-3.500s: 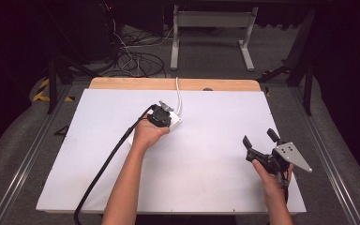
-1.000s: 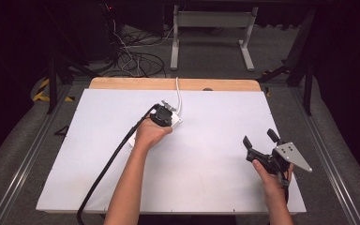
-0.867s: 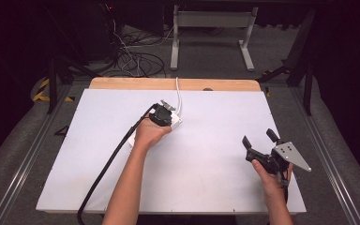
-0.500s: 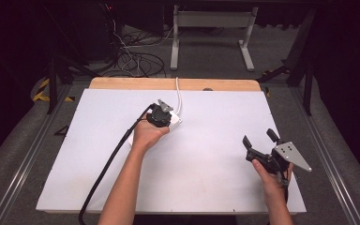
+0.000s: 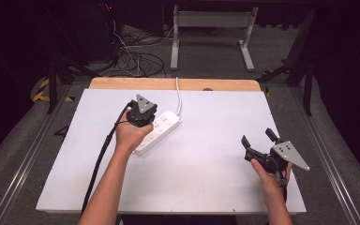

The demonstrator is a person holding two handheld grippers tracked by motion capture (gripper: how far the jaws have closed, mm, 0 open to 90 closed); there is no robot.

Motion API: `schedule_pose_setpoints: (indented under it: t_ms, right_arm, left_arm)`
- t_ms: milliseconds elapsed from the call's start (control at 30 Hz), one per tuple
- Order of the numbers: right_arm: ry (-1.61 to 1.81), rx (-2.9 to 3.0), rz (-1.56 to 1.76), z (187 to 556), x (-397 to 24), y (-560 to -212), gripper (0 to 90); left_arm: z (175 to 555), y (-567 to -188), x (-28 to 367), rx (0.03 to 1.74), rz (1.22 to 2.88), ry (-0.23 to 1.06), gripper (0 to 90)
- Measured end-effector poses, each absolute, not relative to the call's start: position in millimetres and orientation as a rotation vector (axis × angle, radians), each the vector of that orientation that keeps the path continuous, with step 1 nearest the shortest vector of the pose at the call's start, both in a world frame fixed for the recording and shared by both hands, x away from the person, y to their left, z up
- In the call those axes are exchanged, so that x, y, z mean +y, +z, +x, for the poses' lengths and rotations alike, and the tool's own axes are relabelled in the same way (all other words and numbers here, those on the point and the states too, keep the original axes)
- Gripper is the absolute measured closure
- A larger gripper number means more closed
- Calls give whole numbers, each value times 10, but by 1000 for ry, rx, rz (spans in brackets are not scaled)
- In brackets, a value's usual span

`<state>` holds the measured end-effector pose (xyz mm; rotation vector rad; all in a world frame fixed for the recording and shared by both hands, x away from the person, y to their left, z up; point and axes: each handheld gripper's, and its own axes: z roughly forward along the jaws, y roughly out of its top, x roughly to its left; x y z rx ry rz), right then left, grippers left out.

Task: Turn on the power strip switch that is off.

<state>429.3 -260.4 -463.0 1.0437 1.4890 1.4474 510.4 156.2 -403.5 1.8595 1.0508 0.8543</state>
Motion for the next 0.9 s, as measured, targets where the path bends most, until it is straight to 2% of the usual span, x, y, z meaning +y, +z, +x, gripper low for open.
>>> schedule_pose_setpoints:
  t_ms: [333, 500, 900]
  right_arm:
    - [1443, 1496, 1040, 4291, -2569, -4631, 88]
    - [1447, 1500, 1029, 4294, -2547, -4623, 89]
    - [1449, 1502, 1028, 4303, -2527, -4620, 89]
  left_arm:
    - [4637, -4081, 2130, 1086, 1700, 1001, 900]
    - [4494, -4106, 2389, 1124, 1630, 1029, 900]
    - [4048, -4105, 2660, 1136, 1505, 1105, 900]
